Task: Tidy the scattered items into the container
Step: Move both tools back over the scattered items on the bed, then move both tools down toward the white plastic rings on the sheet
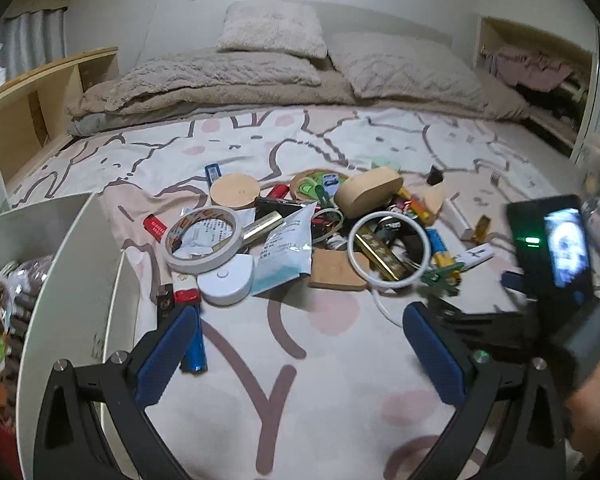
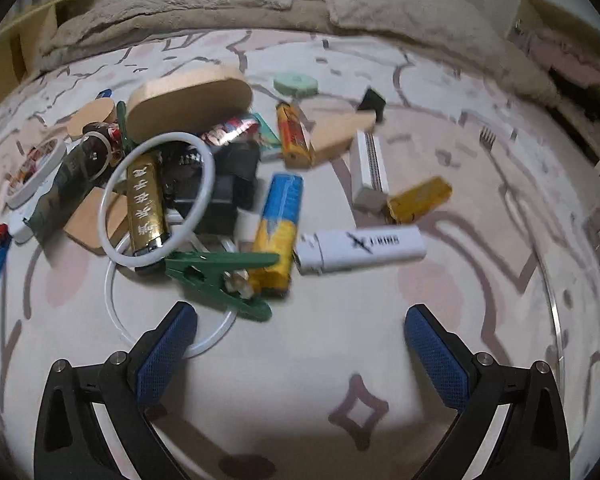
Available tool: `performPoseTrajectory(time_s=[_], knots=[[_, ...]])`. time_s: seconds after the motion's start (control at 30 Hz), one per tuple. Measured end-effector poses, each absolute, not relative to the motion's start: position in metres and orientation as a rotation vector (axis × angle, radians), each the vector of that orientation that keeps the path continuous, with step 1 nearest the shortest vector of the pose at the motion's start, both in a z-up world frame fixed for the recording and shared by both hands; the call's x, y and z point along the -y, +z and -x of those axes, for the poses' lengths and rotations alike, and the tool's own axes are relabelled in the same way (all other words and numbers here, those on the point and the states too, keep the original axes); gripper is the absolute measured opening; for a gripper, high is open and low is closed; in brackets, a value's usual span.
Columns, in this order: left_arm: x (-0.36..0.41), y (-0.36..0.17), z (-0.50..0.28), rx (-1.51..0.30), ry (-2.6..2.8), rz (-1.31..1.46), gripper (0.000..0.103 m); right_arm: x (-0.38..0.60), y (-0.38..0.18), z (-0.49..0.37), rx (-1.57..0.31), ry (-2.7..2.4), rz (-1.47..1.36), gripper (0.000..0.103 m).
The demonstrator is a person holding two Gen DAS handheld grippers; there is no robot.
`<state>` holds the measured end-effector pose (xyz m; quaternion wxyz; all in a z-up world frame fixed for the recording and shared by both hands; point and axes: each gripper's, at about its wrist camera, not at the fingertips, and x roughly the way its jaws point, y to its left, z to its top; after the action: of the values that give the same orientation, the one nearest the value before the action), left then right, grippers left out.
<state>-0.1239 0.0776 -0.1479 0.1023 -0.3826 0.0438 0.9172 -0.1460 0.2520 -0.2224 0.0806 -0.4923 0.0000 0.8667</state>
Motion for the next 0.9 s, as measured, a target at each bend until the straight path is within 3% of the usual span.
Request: performPoseTrajectory(time_s=[0.3,0.5,0.9], knots=[[-0.128,-0.175,0.178,-0.35,2.637,1.313,0.103,-0.28,-0.227,0.097,0.065,2.651,1.637,0.103],[-0.152,-0.207,0.176,-0.733,2.602,1.402,0.103,-0.287,-0.229,0.088,0.106,2.671,1.641,0.103],[-0.124,-0.213,0.165,-0.683,2.576,1.564,0.103,-0.285,-0.229,0.087,0.173,2.671,1.631,0.103]])
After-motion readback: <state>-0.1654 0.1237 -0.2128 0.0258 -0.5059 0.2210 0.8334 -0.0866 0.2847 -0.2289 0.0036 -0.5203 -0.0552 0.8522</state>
